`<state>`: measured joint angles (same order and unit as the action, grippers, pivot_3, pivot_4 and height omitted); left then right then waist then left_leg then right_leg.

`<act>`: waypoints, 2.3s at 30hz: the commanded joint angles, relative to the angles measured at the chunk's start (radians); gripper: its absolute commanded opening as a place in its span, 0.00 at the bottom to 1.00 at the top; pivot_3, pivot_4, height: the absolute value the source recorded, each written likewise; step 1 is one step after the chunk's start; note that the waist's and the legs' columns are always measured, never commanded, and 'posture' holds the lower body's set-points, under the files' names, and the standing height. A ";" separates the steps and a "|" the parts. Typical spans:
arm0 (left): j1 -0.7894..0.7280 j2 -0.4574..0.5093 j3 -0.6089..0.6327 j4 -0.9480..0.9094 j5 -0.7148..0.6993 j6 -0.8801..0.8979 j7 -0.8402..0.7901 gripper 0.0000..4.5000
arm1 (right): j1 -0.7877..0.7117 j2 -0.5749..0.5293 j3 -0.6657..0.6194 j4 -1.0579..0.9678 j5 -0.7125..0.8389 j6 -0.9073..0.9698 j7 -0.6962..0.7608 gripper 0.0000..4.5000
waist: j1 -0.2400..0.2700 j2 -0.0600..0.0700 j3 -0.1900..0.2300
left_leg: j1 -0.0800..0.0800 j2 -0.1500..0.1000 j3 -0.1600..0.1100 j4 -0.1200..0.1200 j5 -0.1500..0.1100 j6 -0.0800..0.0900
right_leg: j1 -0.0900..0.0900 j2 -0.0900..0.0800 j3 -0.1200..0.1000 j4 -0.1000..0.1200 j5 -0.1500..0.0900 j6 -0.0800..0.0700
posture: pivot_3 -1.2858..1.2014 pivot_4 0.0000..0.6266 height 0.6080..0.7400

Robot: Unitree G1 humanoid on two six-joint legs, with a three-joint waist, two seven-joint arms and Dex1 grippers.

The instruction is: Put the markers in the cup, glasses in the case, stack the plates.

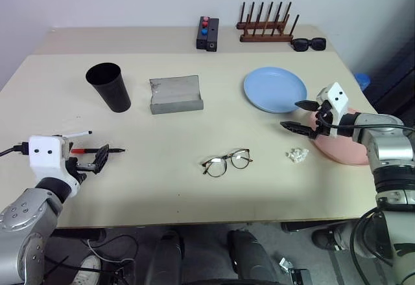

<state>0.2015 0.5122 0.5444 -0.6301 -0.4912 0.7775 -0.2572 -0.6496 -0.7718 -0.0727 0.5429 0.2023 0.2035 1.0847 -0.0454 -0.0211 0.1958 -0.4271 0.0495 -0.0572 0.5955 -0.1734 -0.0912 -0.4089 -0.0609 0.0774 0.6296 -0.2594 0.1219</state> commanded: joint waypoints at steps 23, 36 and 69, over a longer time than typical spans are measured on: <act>-0.078 -0.020 -0.029 0.014 0.020 -0.002 0.035 0.99 | 0.083 0.034 -0.024 -0.234 0.050 0.060 -0.008 1.00 | 0.003 0.000 0.000 | 0.000 0.000 0.000 0.001 0.000 0.000 | 0.001 0.000 0.000 0.001 0.000 0.000 | 0.52 0.24 1.00; -0.559 -0.372 -0.027 0.081 0.253 0.428 0.664 0.99 | 0.150 0.100 0.002 -0.425 0.091 0.155 -0.058 1.00 | 0.005 -0.002 -0.001 | 0.000 0.000 -0.004 0.004 0.000 0.000 | 0.004 0.002 -0.001 0.001 0.004 0.007 | 0.52 0.24 1.00; -0.891 -0.647 0.200 0.194 0.539 0.700 0.744 0.06 | 0.305 0.191 0.145 -0.821 0.186 0.157 -0.024 1.00 | 0.007 -0.002 -0.001 | 0.001 -0.001 -0.005 0.004 0.001 -0.001 | 0.005 0.003 -0.001 0.001 0.003 0.008 | 0.52 0.24 1.00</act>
<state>-0.6811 -0.1313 0.7337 -0.4438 0.0373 1.4829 0.4975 -0.3236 -0.5839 0.0802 -0.2423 0.3767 0.3732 1.0753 -0.0388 -0.0235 0.1944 -0.4264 0.0487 -0.0618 0.5991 -0.1728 -0.0925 -0.4044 -0.0583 0.0765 0.6304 -0.2559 0.1297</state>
